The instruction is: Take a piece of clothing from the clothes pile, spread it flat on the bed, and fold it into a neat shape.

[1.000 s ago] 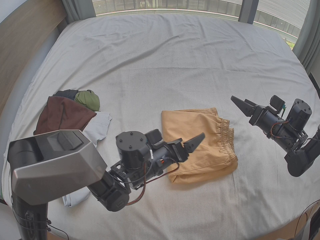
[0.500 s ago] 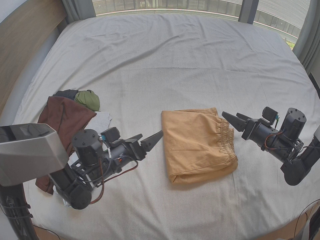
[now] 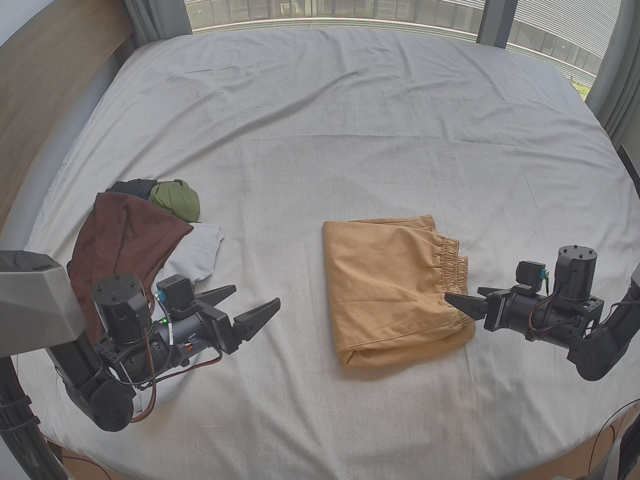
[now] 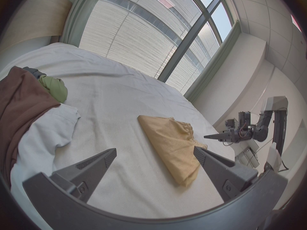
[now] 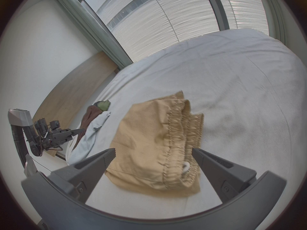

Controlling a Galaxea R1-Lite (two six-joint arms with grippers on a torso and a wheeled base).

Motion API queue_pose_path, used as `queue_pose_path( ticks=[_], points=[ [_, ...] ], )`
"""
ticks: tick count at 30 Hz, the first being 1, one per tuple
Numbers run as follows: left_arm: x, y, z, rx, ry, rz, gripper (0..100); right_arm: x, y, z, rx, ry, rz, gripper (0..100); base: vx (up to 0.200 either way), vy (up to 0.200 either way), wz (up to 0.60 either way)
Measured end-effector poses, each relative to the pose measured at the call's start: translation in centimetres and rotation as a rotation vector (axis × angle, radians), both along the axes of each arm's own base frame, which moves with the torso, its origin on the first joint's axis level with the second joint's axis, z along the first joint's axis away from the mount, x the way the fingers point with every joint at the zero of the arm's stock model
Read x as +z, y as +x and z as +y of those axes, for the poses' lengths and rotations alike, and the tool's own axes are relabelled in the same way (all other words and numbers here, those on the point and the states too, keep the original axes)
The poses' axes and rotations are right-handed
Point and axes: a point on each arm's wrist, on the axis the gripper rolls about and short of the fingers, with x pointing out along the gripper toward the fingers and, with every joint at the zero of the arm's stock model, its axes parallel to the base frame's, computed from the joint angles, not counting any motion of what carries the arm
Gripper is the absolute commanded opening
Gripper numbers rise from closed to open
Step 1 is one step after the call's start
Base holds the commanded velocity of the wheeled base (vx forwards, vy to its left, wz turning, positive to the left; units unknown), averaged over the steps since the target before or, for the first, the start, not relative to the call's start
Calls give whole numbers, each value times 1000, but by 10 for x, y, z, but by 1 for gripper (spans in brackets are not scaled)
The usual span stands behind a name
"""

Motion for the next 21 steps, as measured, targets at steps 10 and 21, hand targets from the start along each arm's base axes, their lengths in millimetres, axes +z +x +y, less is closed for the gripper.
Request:
queue_pose_path(
  ticks=[10, 21],
  points=[
    [-6, -11, 22, -10, 46, 27, 100, -7, 3, -21, -81, -10, 67, 100, 0, 0, 0],
    [-5, -12, 25, -5, 48, 29, 100, -24, 15, -20, -95, 77, 161, 100, 0, 0, 0]
  ],
)
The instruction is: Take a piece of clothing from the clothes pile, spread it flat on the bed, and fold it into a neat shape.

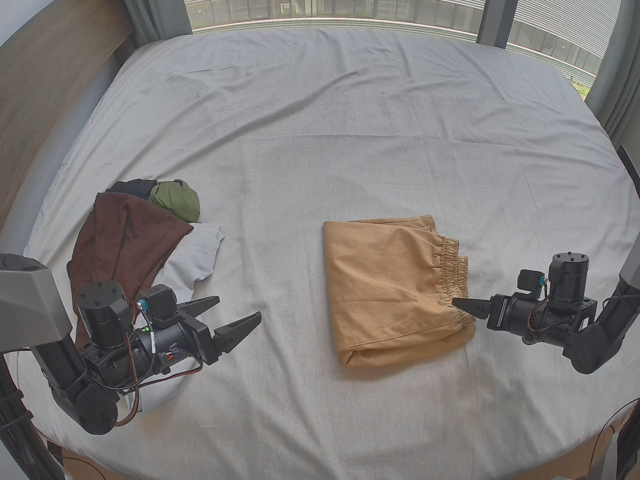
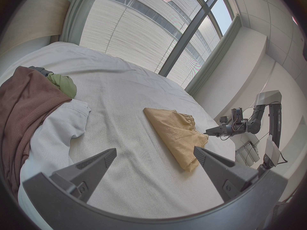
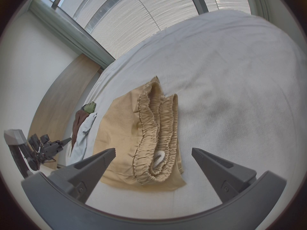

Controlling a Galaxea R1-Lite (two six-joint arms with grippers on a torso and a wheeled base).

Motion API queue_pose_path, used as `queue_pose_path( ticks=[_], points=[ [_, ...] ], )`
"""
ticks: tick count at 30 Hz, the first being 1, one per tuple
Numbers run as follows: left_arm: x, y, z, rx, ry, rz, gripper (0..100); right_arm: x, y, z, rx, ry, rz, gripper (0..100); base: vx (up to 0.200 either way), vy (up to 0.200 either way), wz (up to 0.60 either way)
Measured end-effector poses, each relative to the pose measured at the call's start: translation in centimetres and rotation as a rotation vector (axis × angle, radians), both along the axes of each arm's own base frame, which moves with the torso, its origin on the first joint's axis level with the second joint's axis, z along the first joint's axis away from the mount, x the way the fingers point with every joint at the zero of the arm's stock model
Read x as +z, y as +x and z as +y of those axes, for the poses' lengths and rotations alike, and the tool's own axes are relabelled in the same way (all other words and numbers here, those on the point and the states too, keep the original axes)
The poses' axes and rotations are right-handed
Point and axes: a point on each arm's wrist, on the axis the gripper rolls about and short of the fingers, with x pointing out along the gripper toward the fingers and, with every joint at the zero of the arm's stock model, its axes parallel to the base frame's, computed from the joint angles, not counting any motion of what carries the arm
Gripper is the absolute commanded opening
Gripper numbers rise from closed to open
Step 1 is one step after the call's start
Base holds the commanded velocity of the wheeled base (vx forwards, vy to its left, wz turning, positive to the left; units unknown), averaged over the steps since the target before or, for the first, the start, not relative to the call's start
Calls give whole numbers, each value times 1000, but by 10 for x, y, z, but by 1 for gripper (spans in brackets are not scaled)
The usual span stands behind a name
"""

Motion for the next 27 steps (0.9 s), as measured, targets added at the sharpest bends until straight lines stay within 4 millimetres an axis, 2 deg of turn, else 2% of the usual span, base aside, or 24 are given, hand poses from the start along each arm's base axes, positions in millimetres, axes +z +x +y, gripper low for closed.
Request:
queue_pose_path(
  ticks=[14, 18, 27],
  points=[
    [-1, -2, -1, -6, 2, 7, 100, -29, 15, 3, 19, 173, 173, 100, 0, 0, 0],
    [-2, -3, -2, -9, 4, 12, 100, -31, 16, 4, 42, 229, 207, 100, 0, 0, 0],
    [-3, -5, -2, -15, 6, 20, 100, -31, 22, 9, 48, 300, 163, 100, 0, 0, 0]
  ],
)
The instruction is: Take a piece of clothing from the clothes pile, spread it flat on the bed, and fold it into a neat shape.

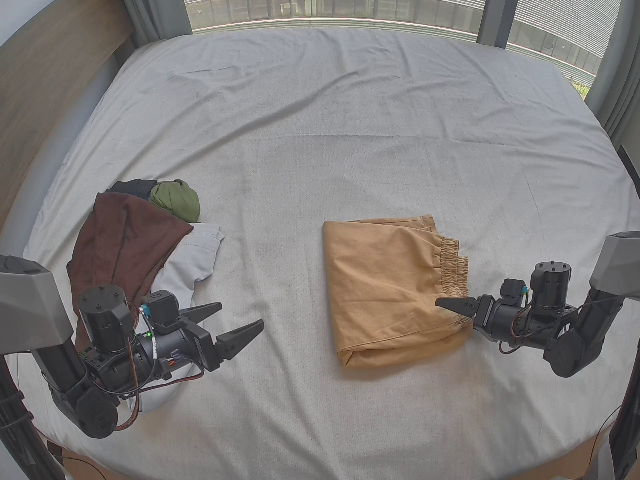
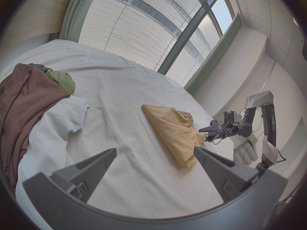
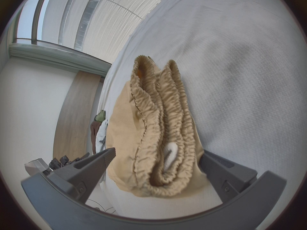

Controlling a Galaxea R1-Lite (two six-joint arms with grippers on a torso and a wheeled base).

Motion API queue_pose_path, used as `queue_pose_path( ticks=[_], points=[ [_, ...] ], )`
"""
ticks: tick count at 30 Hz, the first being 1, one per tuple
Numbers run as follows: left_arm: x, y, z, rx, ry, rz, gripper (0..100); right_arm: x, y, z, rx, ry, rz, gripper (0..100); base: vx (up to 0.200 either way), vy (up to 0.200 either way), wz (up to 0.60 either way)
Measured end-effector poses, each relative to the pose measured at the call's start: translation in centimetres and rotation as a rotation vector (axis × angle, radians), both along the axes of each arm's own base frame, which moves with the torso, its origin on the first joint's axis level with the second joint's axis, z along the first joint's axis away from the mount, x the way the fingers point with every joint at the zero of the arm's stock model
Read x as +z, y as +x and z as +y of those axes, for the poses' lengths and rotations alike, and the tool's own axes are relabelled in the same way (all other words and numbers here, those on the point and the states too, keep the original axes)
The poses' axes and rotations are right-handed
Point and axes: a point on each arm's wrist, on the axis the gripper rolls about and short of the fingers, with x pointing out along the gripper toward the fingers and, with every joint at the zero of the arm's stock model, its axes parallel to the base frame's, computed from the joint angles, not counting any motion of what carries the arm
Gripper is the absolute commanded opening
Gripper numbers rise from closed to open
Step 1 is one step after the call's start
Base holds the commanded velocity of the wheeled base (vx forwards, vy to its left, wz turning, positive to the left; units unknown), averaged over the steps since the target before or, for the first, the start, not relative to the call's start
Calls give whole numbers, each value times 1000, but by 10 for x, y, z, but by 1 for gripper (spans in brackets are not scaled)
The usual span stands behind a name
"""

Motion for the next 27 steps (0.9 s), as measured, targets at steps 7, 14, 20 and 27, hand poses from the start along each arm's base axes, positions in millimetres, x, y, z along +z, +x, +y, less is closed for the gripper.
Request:
queue_pose_path(
  ticks=[7, 14, 20, 27],
  points=[
    [0, -1, -1, -4, 1, 3, 100, -9, 0, 5, 7, 17, 15, 100, 0, 0, 0],
    [-1, -2, -2, -10, 2, 8, 100, -16, -1, 12, 30, 13, 36, 100, 0, 0, 0],
    [-2, -3, -2, -11, 3, 10, 100, -18, -1, 16, 39, 13, 41, 0, 0, 0, 0],
    [-2, -2, -2, -9, 3, 9, 100, -15, -2, 19, 47, 22, 8, 0, 0, 0, 0]
  ],
)
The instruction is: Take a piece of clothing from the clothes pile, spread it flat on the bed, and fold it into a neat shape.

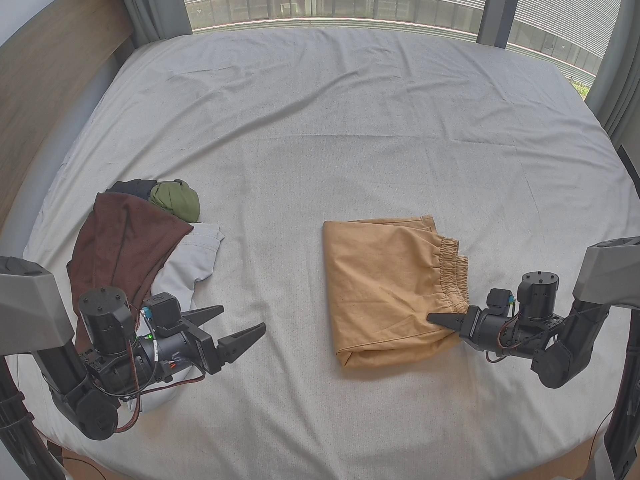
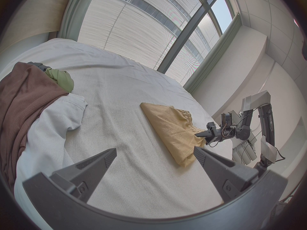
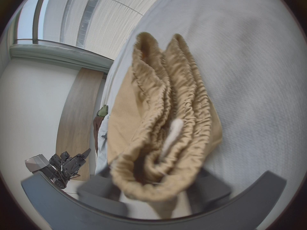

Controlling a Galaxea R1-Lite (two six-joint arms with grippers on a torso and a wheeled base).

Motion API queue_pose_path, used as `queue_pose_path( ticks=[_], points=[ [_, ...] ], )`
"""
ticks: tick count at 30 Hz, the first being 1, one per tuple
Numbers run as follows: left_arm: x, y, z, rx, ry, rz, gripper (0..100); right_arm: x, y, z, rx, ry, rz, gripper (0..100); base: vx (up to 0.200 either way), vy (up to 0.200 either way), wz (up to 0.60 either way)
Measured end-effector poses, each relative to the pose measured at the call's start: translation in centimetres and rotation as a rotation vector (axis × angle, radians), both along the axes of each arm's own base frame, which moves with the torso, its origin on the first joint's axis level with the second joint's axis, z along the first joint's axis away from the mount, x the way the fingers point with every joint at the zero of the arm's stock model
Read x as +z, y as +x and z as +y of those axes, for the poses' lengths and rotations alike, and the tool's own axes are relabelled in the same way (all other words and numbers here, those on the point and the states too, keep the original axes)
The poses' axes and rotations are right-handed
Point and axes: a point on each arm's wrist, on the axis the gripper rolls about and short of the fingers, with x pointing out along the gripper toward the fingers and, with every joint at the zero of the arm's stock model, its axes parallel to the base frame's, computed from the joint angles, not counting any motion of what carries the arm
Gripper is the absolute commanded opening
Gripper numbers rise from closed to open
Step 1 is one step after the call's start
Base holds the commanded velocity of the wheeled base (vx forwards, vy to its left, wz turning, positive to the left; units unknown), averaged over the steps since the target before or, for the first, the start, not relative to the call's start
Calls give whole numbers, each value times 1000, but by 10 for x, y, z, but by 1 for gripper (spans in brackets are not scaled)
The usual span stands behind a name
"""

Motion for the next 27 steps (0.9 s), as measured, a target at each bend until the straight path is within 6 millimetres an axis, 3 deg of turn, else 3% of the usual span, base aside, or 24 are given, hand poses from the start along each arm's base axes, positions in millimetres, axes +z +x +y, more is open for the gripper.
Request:
queue_pose_path(
  ticks=[11, 27],
  points=[
    [0, 0, 0, 1, 0, 0, 100, 25, -10, 15, 43, 81, -163, 0, 0, 0, 0],
    [1, 2, 1, 6, -2, -5, 100, 65, -20, 27, 103, 162, -269, 0, 0, 0, 0]
  ],
)
